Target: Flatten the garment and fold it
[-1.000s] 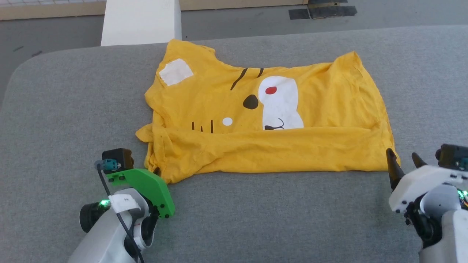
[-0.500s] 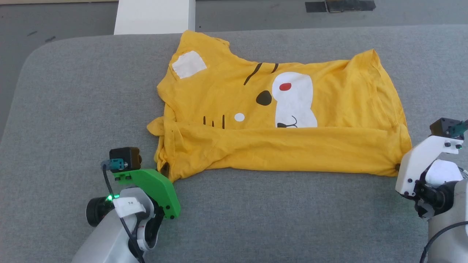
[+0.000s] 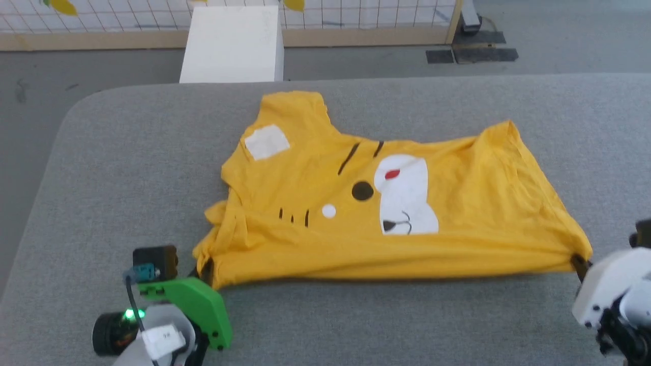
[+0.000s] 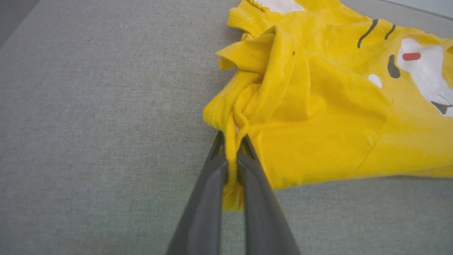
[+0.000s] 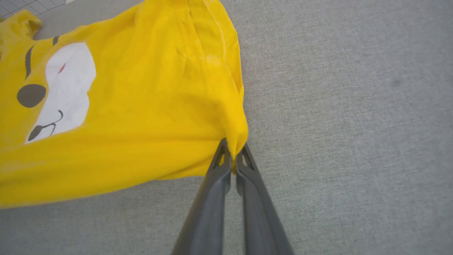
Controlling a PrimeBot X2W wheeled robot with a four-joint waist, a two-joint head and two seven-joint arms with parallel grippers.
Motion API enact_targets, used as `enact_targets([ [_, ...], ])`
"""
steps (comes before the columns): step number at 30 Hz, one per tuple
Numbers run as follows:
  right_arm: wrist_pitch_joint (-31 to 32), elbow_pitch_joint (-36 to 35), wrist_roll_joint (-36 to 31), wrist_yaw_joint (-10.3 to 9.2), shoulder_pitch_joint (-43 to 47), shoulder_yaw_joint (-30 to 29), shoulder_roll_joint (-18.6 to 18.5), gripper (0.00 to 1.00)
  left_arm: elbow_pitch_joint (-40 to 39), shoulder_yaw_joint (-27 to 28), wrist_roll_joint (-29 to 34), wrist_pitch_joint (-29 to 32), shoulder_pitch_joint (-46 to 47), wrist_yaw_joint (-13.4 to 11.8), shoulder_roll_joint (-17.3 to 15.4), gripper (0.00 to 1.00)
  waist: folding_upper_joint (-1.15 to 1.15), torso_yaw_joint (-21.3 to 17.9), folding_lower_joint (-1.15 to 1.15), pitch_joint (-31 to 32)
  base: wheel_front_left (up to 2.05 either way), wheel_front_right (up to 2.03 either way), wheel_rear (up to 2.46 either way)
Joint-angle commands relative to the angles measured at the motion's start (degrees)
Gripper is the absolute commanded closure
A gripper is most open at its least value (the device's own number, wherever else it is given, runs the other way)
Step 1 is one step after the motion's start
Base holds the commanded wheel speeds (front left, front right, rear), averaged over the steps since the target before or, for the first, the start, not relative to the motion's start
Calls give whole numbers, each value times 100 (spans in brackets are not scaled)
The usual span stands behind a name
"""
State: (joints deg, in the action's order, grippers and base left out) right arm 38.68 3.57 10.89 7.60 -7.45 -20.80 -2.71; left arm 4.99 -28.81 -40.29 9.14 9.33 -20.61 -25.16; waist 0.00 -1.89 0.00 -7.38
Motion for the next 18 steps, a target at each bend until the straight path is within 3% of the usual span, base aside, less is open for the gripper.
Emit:
enact_targets([
  [1, 45, -174, 72, -11, 253, -97, -17, 100, -129, 15, 44, 70, -243, -137, -129, 100, 0, 62, 0, 97, 0, 0, 0],
  [5, 228, -485, 237, -11, 838, -242, -17, 100, -537, -55, -1, 309, -713, -387, -234, 100, 0, 78, 0, 110, 0, 0, 0],
  [8, 214, -492, 407, -11, 1142, -332, -17, 100, -696, -104, -87, 381, -944, -428, -220, 100, 0, 89, 0, 80, 0, 0, 0],
  [17, -494, 555, 547, -11, 1260, -173, -17, 100, -35, -244, -244, 170, -850, -47, 67, 100, 0, 56, 0, -96, 0, 0, 0],
  [18, -579, 634, 559, -11, 1235, -147, -17, 100, 45, -242, -250, 120, -824, -15, 100, 78, 0, 48, 0, -99, 0, 0, 0],
])
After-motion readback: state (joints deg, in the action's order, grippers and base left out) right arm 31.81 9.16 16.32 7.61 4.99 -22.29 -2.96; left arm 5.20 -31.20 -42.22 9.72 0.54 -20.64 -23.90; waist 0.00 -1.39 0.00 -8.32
